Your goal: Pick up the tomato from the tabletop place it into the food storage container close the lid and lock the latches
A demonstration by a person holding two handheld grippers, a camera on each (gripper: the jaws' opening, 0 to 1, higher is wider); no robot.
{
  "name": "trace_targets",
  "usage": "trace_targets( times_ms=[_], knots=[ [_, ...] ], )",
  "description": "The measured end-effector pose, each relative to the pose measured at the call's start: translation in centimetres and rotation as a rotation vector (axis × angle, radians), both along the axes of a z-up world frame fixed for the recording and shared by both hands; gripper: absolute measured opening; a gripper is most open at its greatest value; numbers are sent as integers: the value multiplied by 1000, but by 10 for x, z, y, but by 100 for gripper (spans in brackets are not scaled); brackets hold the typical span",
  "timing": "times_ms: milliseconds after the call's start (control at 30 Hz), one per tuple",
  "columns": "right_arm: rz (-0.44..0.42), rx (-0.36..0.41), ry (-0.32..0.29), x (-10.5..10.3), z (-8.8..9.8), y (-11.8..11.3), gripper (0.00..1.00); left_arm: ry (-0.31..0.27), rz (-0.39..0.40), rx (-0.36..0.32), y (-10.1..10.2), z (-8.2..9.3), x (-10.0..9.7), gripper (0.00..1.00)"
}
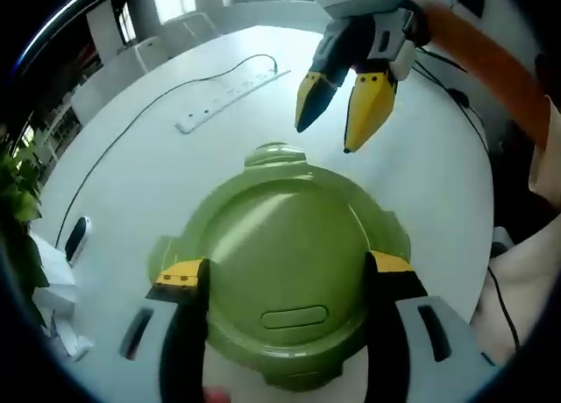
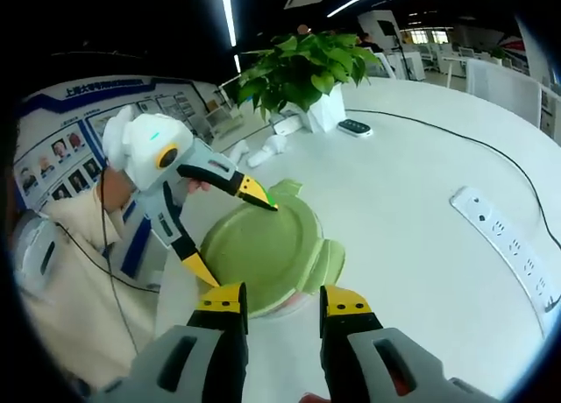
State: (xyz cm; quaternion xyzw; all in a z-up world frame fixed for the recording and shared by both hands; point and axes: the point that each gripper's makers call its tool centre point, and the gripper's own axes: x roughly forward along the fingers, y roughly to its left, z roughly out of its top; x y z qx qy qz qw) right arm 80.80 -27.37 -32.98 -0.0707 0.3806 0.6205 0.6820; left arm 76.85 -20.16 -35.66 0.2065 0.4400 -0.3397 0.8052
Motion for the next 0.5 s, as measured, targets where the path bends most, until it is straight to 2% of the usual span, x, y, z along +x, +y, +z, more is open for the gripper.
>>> trace_targets(
  times_ms=[367,500],
  knots=[
    [7,-72,-2,2,-15,16,27,25,-13,28,0,0,0,68],
    [2,-91,0,7,-15,21,27,23,-14,25,0,-1,-2,68]
  ],
)
